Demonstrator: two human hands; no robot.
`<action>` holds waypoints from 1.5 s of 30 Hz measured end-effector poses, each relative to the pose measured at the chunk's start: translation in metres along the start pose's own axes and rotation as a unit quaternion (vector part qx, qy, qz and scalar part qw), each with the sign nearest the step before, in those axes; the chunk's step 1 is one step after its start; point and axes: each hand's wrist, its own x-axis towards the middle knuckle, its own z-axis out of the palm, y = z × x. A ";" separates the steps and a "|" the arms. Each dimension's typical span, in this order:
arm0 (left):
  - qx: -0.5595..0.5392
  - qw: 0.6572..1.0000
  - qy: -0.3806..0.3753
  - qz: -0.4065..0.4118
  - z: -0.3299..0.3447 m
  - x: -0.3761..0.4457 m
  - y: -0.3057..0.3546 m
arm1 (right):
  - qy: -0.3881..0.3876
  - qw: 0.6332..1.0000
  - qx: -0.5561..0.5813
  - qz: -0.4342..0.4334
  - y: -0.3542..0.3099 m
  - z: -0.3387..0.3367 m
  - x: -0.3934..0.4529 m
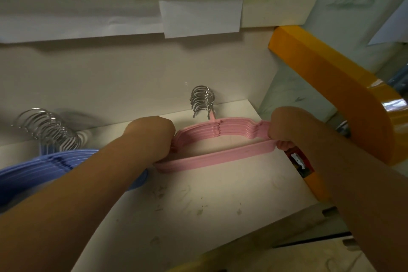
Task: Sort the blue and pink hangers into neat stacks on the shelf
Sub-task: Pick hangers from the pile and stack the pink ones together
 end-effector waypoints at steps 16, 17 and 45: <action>-0.091 0.994 0.046 0.044 0.019 0.016 -0.001 | -0.060 0.997 0.048 0.029 -0.005 0.002 -0.008; -0.090 0.994 0.052 0.045 0.019 0.016 0.000 | -0.042 0.998 0.038 0.008 -0.008 -0.002 -0.012; -0.055 0.993 0.020 0.098 0.013 0.018 -0.016 | -0.132 0.986 -0.096 0.008 -0.011 0.008 -0.001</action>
